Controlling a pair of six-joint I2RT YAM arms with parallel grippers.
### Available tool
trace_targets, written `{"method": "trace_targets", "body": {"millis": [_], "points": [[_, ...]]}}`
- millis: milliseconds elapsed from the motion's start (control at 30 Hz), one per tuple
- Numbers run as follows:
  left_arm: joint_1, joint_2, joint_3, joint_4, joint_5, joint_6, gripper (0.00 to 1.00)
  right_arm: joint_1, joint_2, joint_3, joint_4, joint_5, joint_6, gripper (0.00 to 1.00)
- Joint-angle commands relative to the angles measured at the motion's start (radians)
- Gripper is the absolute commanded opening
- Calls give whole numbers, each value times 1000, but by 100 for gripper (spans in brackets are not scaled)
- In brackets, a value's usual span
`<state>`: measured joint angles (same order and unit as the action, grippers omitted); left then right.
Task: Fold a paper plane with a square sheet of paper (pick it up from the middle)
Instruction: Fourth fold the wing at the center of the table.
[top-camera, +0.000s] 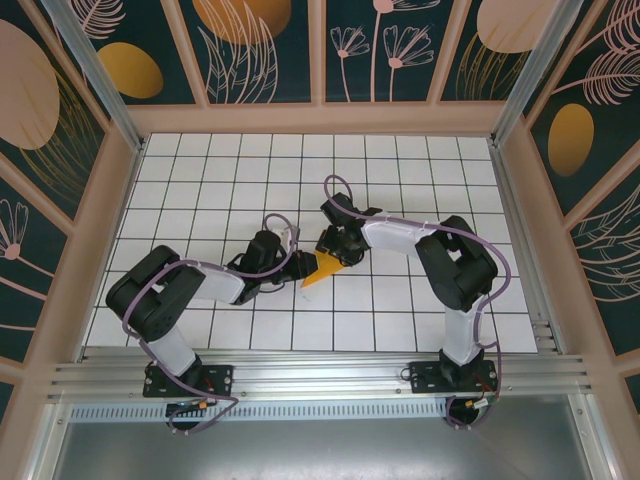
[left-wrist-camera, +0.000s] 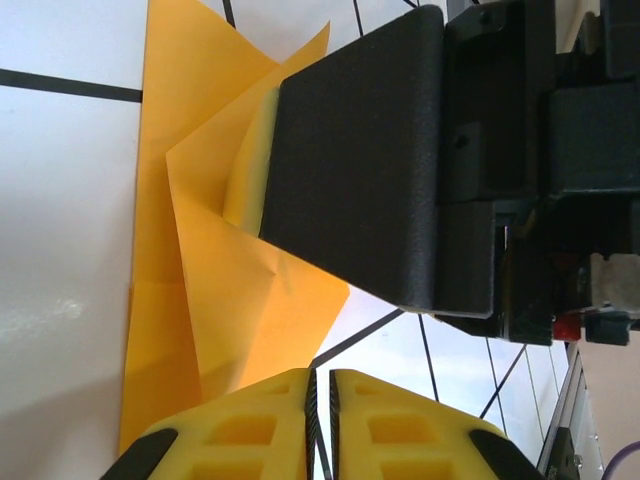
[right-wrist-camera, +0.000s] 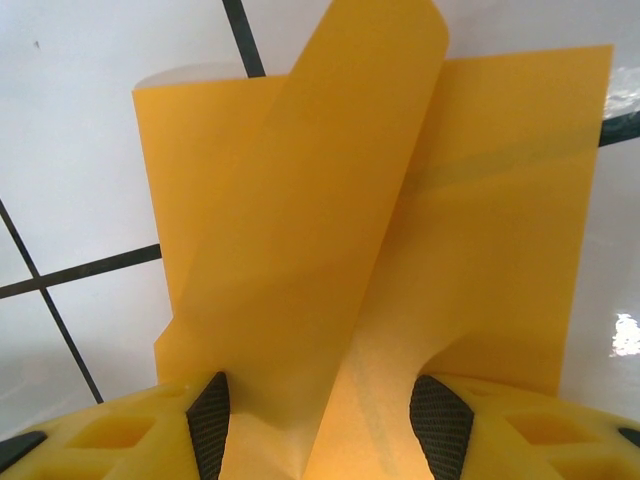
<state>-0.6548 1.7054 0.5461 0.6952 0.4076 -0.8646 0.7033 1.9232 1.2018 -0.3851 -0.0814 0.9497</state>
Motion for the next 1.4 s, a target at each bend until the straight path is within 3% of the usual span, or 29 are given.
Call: {"method": "trace_targets", "body": {"millis": [0, 1033, 1367], "points": [[-4, 41, 23, -20, -11, 21, 14, -5, 111, -67, -129, 49, 12, 58], [-4, 89, 25, -100, -64, 10, 8, 2, 137, -67, -139, 61, 7, 58], [-4, 101, -5, -176, -105, 31, 2, 2, 54, 5, -136, 37, -47, 57]]}}
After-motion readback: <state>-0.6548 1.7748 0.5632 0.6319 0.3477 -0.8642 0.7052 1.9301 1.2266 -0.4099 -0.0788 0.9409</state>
